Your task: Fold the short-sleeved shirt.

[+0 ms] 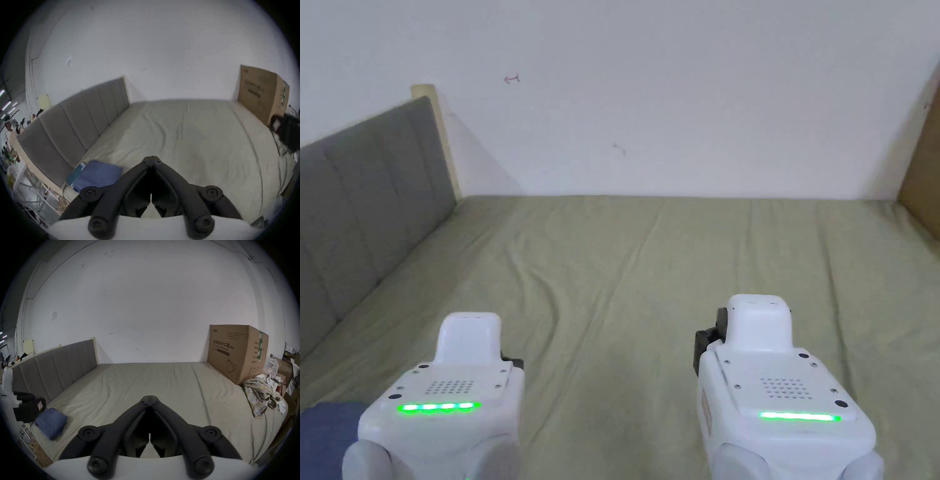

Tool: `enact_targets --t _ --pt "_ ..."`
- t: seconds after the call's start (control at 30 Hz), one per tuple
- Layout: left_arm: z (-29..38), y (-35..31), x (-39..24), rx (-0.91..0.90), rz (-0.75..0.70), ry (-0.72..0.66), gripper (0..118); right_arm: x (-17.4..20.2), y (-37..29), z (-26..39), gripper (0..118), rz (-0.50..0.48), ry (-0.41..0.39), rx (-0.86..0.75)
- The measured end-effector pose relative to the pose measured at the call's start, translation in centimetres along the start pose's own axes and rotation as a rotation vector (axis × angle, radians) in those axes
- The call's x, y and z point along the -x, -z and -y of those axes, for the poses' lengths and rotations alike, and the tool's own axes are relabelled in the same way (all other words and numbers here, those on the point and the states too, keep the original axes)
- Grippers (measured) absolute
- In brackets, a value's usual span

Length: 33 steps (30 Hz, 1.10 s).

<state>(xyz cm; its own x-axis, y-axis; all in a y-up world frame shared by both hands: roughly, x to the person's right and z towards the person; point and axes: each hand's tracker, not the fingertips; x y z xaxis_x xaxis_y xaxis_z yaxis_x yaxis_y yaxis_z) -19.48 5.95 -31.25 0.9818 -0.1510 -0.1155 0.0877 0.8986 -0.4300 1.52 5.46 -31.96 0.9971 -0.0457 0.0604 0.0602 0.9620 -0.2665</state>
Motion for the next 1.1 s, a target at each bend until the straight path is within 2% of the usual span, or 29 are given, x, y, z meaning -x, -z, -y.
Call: enact_targets --t 0.07,0.27,0.33,0.53,0.87,0.97,1.0,1.03,1.07,1.1 --pt "-1.5 -1.5 -1.9 -0.077 -0.005 0.034 0 -1.4 -0.7 -1.0 0 0.023 0.029 -0.024" --pt "-5.2 -5.2 -5.2 -0.261 0.076 0.027 0 -4.4 -3.1 -4.4 0 0.088 -0.007 -0.128" --pt "-6.2 -5.9 -6.4 -0.268 0.085 0.059 0 -5.2 -3.7 -5.5 0 0.099 -0.009 -0.167" --pt "-7.5 -8.2 -7.4 -0.338 0.137 0.009 0 -6.9 -6.0 -7.2 0 0.13 -0.03 -0.229" --pt "-6.9 -9.9 -7.7 -0.372 0.164 -0.011 0 -8.1 -8.0 -6.1 0 0.144 -0.051 -0.22" --pt "-6.9 -9.9 -7.8 -0.37 0.168 0.005 1 -8.5 -8.2 -6.3 1 0.132 -0.033 -0.214" --pt "-6.9 -10.0 -7.7 -0.365 0.179 0.002 12 -8.7 -8.2 -6.4 6 0.129 -0.025 -0.216" --pt "-6.9 -10.0 -7.7 -0.356 0.179 -0.004 31 -8.7 -8.3 -6.4 13 0.134 -0.022 -0.221" --pt "-7.0 -9.9 -7.7 -0.347 0.176 -0.009 56 -8.8 -8.4 -6.4 18 0.139 -0.025 -0.227" --pt "-7.1 -9.9 -7.6 -0.335 0.182 -0.011 92 -8.8 -8.4 -6.4 24 0.145 -0.035 -0.234"
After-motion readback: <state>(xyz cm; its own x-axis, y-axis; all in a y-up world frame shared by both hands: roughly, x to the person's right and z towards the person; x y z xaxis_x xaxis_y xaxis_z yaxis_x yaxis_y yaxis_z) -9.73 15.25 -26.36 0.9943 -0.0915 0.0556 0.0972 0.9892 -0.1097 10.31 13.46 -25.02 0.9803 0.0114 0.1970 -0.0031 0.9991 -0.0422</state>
